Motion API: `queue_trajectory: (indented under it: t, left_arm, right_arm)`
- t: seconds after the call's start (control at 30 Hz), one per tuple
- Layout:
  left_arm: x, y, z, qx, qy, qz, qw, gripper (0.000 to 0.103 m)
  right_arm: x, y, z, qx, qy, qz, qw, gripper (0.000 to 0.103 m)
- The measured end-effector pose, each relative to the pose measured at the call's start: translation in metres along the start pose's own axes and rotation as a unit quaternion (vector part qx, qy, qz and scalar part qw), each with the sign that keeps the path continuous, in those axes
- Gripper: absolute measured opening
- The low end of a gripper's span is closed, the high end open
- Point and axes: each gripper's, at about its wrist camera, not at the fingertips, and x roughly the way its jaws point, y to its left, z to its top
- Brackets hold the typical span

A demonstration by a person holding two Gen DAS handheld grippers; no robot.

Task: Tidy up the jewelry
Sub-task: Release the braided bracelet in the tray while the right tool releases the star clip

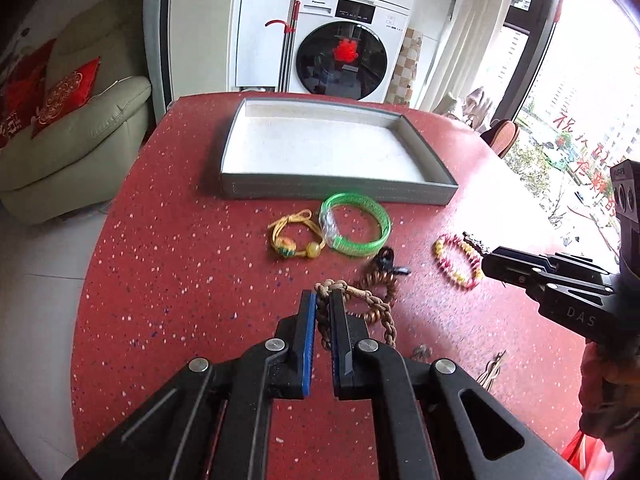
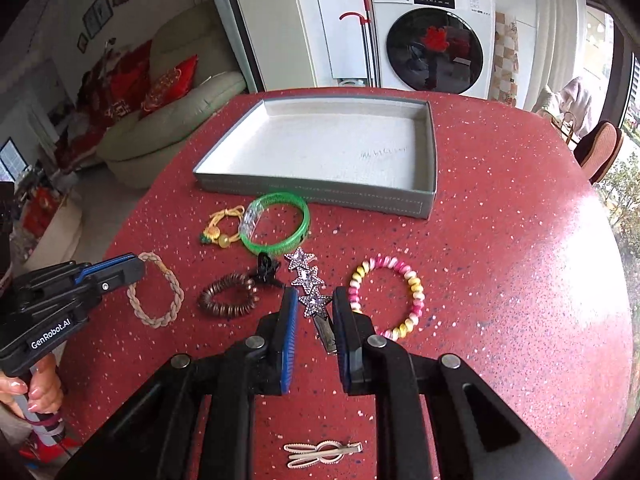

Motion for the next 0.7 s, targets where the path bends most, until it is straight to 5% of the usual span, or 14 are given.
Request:
queue_trajectory:
  t: [0.37,0.7]
  left_arm:
    - [0.024,0.012,0.121,-0.001,-0.034,-0.009,0.9994,0.025]
    - [0.119,0.019,0.182,0.035,-0.021,0.045,0.9982,0.025]
  right_arm:
    - [0.021,-0.028,0.098,0.037,-0.018,0.006,0.999,0.019]
    - [0.089,-0.05,0.155,0.068,0.0,-0.009,0.998,0.019]
